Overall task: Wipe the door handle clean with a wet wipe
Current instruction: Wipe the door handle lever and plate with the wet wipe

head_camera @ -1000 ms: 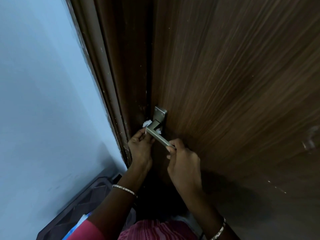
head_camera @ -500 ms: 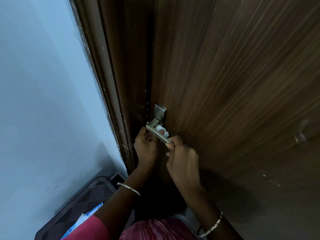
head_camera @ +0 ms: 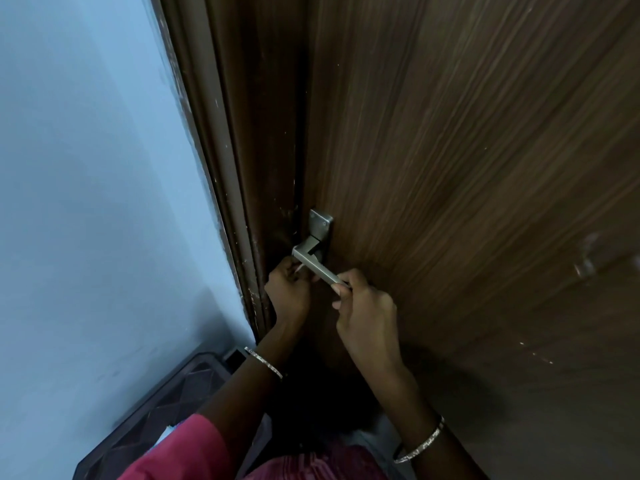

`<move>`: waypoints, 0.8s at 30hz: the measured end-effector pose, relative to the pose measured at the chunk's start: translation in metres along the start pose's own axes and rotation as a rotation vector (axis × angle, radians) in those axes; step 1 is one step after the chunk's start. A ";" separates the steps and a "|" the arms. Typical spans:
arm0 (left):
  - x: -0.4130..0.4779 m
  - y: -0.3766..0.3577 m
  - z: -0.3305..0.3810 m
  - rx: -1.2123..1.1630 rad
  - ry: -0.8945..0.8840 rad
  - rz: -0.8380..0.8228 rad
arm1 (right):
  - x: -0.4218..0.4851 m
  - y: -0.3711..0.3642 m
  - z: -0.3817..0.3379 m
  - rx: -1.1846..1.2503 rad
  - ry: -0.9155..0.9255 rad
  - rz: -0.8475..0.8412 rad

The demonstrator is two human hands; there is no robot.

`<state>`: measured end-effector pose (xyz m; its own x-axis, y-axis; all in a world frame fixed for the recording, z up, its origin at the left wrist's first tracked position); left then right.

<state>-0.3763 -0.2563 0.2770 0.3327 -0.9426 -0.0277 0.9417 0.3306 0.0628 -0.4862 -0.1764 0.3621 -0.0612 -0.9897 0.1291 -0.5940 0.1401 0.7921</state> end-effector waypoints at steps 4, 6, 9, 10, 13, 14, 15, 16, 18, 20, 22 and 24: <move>-0.003 0.004 0.005 -0.192 0.129 0.008 | -0.002 0.002 -0.003 0.030 -0.012 0.006; -0.006 0.005 0.011 -0.202 0.103 0.031 | -0.002 0.003 -0.004 0.037 -0.014 0.009; -0.015 0.007 0.018 -0.044 -0.071 0.066 | -0.002 0.003 -0.006 0.029 -0.023 0.010; -0.018 0.005 0.018 -0.025 -0.121 0.028 | -0.002 0.003 -0.006 0.022 -0.023 0.014; -0.024 0.000 0.019 -0.057 -0.136 -0.078 | -0.003 0.004 -0.006 0.005 -0.018 0.016; -0.024 -0.003 0.019 -0.063 -0.128 -0.080 | -0.003 0.004 -0.006 -0.002 -0.014 0.012; -0.024 -0.004 0.018 -0.069 -0.122 -0.074 | -0.003 0.003 -0.005 -0.009 -0.014 0.009; -0.024 -0.005 0.017 -0.077 -0.113 -0.067 | -0.004 0.003 -0.005 -0.018 -0.017 0.008; -0.023 -0.006 0.013 -0.110 -0.082 -0.048 | -0.004 0.002 -0.005 -0.022 -0.023 0.014; -0.017 -0.002 0.010 -0.130 -0.049 0.031 | -0.004 0.000 -0.005 -0.019 -0.031 0.022; -0.009 0.002 0.010 -0.167 -0.012 0.104 | -0.004 -0.001 -0.005 -0.032 -0.026 0.023; -0.002 0.002 0.012 -0.213 0.012 0.119 | -0.004 -0.002 -0.005 -0.048 -0.012 0.030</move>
<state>-0.3762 -0.2540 0.2892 0.4412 -0.8963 -0.0447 0.8847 0.4427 -0.1456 -0.4807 -0.1726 0.3631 -0.0882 -0.9853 0.1462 -0.5527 0.1705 0.8158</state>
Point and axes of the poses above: each hand's wrist, its own x-axis towards the middle knuckle, its own y-axis out of the back of the hand, z = x × y, the point moved 1 cm from there along x, towards the middle knuckle, and after that the axes turned 2 degrees about -z, right-handed, at the moved point
